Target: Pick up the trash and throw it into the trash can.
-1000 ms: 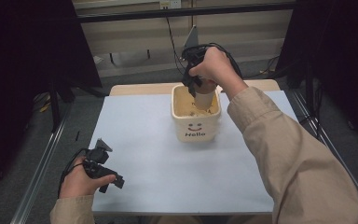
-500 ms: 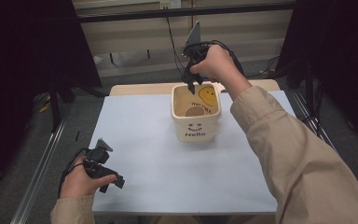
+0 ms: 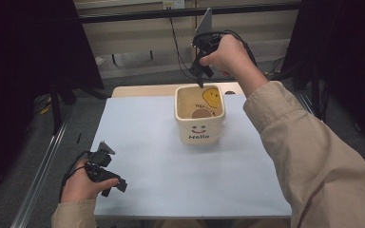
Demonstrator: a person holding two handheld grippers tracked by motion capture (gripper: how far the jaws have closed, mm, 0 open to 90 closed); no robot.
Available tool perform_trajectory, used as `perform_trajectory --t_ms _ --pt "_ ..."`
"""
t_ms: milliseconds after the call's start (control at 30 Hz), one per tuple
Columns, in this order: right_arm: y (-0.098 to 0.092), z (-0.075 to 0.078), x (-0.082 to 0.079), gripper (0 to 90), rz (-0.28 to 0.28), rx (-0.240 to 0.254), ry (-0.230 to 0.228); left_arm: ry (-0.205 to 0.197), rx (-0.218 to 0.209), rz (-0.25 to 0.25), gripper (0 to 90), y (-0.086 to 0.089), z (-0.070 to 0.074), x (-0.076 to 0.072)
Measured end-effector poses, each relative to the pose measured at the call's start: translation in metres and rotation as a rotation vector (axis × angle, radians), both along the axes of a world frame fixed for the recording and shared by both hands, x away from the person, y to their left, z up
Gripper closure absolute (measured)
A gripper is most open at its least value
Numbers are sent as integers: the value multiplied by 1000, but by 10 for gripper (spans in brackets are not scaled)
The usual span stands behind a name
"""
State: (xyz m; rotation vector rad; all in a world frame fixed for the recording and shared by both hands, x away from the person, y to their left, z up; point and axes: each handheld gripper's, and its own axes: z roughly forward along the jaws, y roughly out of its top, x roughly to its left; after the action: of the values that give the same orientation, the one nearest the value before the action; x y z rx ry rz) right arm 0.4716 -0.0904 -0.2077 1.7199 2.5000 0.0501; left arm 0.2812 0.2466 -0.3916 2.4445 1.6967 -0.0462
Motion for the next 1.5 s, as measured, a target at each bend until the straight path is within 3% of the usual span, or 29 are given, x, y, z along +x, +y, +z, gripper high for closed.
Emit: perform_trajectory --t_ms 367,467,700,1000,1500 --pt "-10 37 -7 102 -6 5 -28 -1 13 -11 47 -3 -2 2" --pt "-11 42 -8 102 -6 -1 -29 11 5 -8 47 -4 -2 1" --pt "-14 55 -11 98 -7 0 -42 -3 10 -12 46 -2 -1 1" --pt "-22 43 -19 96 12 -9 -32 2 6 -4 46 -1 -1 -1" --pt "-81 1 -71 78 -28 -16 -39 -9 16 -14 45 -2 2 -2"
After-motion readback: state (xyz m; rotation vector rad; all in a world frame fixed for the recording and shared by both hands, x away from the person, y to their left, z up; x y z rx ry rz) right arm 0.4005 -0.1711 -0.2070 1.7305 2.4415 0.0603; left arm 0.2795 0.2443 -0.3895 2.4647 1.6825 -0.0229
